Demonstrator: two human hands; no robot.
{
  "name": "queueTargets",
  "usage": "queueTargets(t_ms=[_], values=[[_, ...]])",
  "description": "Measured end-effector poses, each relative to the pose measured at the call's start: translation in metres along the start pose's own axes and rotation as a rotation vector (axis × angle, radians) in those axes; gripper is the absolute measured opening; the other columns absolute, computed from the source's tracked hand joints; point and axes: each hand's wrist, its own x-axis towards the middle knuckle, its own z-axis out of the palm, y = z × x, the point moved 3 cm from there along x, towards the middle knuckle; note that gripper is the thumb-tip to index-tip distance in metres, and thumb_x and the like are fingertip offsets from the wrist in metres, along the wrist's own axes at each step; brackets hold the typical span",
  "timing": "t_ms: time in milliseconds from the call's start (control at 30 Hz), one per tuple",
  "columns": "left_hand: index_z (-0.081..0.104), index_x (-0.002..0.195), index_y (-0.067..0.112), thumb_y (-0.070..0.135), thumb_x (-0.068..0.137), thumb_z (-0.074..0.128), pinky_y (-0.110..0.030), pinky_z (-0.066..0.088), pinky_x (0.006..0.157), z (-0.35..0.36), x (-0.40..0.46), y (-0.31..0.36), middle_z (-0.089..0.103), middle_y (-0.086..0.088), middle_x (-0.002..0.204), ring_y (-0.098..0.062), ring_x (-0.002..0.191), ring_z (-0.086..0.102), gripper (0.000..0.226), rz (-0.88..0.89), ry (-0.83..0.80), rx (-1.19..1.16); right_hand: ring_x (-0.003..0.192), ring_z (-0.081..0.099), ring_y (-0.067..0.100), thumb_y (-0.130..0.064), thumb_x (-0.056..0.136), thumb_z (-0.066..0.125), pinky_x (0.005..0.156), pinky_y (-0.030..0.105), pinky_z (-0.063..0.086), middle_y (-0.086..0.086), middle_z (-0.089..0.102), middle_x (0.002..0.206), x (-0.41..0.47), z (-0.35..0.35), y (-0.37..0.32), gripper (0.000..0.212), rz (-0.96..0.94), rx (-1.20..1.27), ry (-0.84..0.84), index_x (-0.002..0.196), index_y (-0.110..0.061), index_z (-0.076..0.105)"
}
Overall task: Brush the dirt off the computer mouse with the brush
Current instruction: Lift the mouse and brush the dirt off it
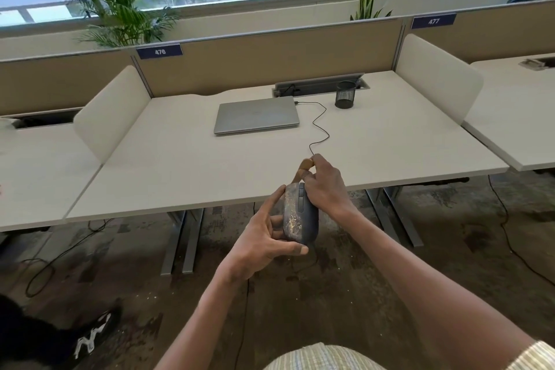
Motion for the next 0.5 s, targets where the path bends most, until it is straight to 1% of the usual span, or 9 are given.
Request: queueTargets(t_ms=[67,133,200,267,300,367,433,500], values=[[0.022,0.159,0.037,-0.013,0.073,0.085,-0.050,0.059,0.099,-0.002,0.000,-0.004,0.071,-0.018,0.129,-0.035,0.114,0.073,0.118,0.027,0.037,-0.031,0.093,0.064,0.030,-0.017,0.097,0.049,0.082,0.044,0.054,0.010,0.069,0.105,0.000,-0.004,0.001,0.013,0.035,0.010,0.079,0.108,-0.014,0.055],[0.027,0.159,0.036,-0.006,0.069,0.091,-0.050,0.057,0.101,-0.002,-0.001,-0.007,0.064,-0.019,0.137,-0.033,0.118,0.071,0.118,0.062,0.104,-0.051,0.090,0.059,0.028,-0.018,0.100,0.045,0.078,0.039,0.050,0.008,0.064,0.101,0.000,-0.007,0.003,0.016,0.096,0.009,0.161,0.111,-0.010,0.054],[0.032,0.158,0.032,0.000,0.068,0.093,-0.046,0.058,0.102,0.002,-0.004,-0.009,0.058,-0.013,0.142,-0.027,0.123,0.069,0.113,0.107,0.195,-0.033,0.085,0.055,0.028,-0.023,0.103,0.040,0.073,0.039,0.048,0.008,0.058,0.095,-0.001,-0.009,0.007,0.019,0.181,0.015,0.235,0.108,-0.009,0.051],[0.039,0.155,0.026,0.004,0.069,0.094,-0.038,0.058,0.101,0.010,-0.007,-0.012,0.055,-0.002,0.144,-0.016,0.124,0.068,0.104,0.154,0.299,0.034,0.083,0.053,0.029,-0.027,0.103,0.036,0.070,0.039,0.046,0.007,0.053,0.091,-0.003,-0.009,0.011,0.019,0.260,0.034,0.288,0.101,-0.011,0.046],[0.043,0.152,0.024,0.006,0.069,0.094,-0.034,0.058,0.100,0.014,-0.008,-0.014,0.056,0.002,0.143,-0.012,0.123,0.068,0.099,0.175,0.352,0.068,0.083,0.053,0.029,-0.028,0.104,0.035,0.069,0.039,0.045,0.006,0.052,0.090,-0.005,-0.009,0.013,0.019,0.291,0.046,0.308,0.099,-0.013,0.044],[0.048,0.149,0.017,0.009,0.070,0.095,-0.032,0.059,0.099,0.022,-0.009,-0.018,0.061,-0.001,0.141,-0.009,0.121,0.069,0.092,0.212,0.439,0.105,0.083,0.054,0.031,-0.029,0.104,0.033,0.069,0.039,0.045,0.007,0.051,0.089,-0.009,-0.009,0.017,0.019,0.334,0.065,0.338,0.098,-0.013,0.042],[0.050,0.148,0.012,0.010,0.071,0.094,-0.027,0.059,0.096,0.029,-0.009,-0.021,0.065,-0.005,0.136,-0.008,0.118,0.070,0.088,0.239,0.503,0.129,0.086,0.057,0.034,-0.029,0.104,0.033,0.071,0.043,0.050,0.010,0.055,0.090,-0.012,-0.008,0.020,0.020,0.356,0.082,0.363,0.097,-0.013,0.043],[0.052,0.146,0.010,0.012,0.072,0.094,-0.020,0.057,0.094,0.034,-0.009,-0.022,0.066,-0.005,0.134,-0.005,0.117,0.069,0.086,0.259,0.550,0.164,0.087,0.059,0.036,-0.029,0.103,0.034,0.073,0.046,0.052,0.015,0.061,0.096,-0.015,-0.007,0.023,0.021,0.373,0.106,0.383,0.098,-0.012,0.045]])
